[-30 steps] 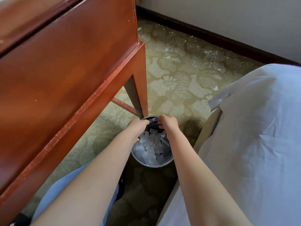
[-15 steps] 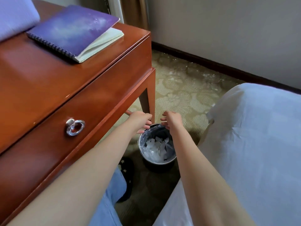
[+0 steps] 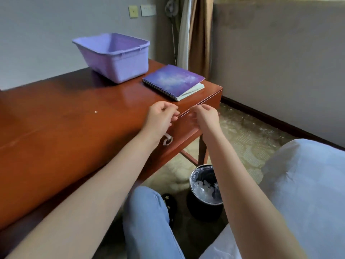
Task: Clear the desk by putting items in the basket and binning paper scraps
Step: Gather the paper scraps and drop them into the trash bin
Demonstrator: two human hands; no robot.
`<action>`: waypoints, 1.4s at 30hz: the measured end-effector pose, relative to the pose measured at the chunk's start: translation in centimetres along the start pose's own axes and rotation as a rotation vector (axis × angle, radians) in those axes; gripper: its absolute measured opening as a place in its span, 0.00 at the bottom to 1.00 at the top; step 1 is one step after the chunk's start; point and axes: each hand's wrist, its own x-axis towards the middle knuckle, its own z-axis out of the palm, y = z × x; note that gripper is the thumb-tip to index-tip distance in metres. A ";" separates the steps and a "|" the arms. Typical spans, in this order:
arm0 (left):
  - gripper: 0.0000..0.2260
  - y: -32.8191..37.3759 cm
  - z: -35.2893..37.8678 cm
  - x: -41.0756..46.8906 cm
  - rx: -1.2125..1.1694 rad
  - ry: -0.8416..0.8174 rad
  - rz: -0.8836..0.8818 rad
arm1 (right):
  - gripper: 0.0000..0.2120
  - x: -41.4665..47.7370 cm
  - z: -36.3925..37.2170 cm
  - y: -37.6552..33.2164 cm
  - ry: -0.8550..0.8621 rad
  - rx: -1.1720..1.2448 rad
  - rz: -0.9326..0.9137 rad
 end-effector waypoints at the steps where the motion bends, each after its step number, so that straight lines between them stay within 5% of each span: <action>1: 0.08 0.7 -1.7 -0.4 -0.007 0.038 0.022 | 0.06 -0.8 1.4 -0.9 -0.035 -0.008 -0.019; 10: 0.06 1.2 -18.5 -5.3 0.118 0.472 0.099 | 0.08 -9.4 15.9 -4.8 -0.432 -0.100 -0.113; 22: 0.06 -4.0 -37.2 -13.8 0.395 0.896 -0.062 | 0.09 -21.7 33.6 -3.8 -0.828 -0.415 -0.305; 27: 0.08 -5.1 -42.5 -17.2 0.566 0.970 -0.098 | 0.08 -25.5 38.1 -3.2 -0.927 -0.610 -0.474; 35: 0.09 -7.3 -48.4 -21.3 0.995 1.051 -0.382 | 0.28 -29.2 42.7 0.7 -0.957 -1.034 -0.789; 42: 0.33 -9.2 -50.2 -22.0 1.070 0.807 -0.714 | 0.18 -31.0 43.4 1.4 -0.934 -0.913 -0.945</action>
